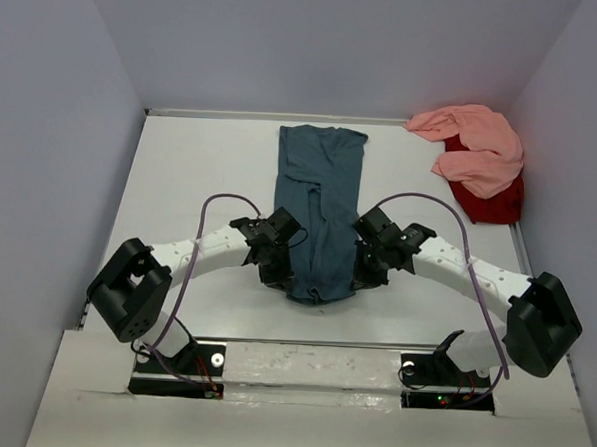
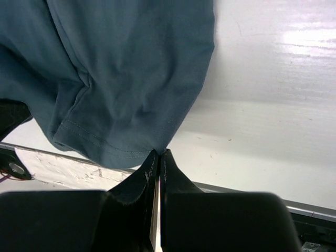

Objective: Fold and stack the t-shirts
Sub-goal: Grab the bottom of the folded rectangular tshirt with both arms, then fold the folded rectangular tshirt in 1/3 of the way

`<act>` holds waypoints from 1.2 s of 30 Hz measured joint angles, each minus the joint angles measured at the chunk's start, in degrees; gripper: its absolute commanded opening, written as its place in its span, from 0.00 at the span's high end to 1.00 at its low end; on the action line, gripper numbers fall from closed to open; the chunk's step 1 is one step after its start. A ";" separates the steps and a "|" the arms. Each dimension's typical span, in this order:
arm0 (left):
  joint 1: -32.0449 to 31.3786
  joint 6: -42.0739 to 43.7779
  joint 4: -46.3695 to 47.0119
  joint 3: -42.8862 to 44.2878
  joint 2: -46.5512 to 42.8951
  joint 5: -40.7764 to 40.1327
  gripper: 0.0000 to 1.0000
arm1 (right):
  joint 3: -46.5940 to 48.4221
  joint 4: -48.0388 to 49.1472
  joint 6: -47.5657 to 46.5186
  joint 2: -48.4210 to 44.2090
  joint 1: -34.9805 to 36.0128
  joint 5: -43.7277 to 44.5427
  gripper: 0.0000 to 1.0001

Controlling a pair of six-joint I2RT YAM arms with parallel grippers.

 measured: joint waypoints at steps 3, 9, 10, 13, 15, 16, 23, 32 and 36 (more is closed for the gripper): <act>0.76 0.22 -1.09 0.52 0.00 -0.13 0.81 | 1.25 -0.28 -0.61 0.52 0.00 0.52 1.00; 3.74 1.20 -2.62 1.49 -0.11 -0.55 0.81 | 3.72 -0.98 -1.90 1.31 0.04 2.25 1.00; 4.24 1.36 -2.78 1.55 -0.15 -0.59 0.81 | 4.04 -1.11 -2.08 1.38 0.04 2.45 1.00; 5.79 1.88 -3.32 1.64 -0.48 -0.70 0.81 | 5.20 -1.44 -2.86 1.99 0.02 3.04 1.00; 6.93 2.29 -3.89 2.10 -0.72 -0.81 0.81 | 5.79 -1.51 -3.19 2.36 -0.11 3.30 1.00; 7.28 2.51 -4.02 2.38 -0.72 -0.85 0.81 | 6.08 -1.51 -3.37 2.47 -0.11 3.39 1.00; 8.59 3.65 -5.14 5.68 -0.72 -1.70 0.81 | 8.76 -1.95 -5.09 3.30 -1.01 4.24 1.00; 11.78 6.08 -5.90 9.49 0.74 -2.60 0.81 | 11.61 -2.27 -8.50 4.87 -5.99 3.39 1.00; 13.14 7.15 -5.92 10.71 1.84 -2.62 0.81 | 13.88 -2.25 -10.67 6.49 -8.87 1.92 1.00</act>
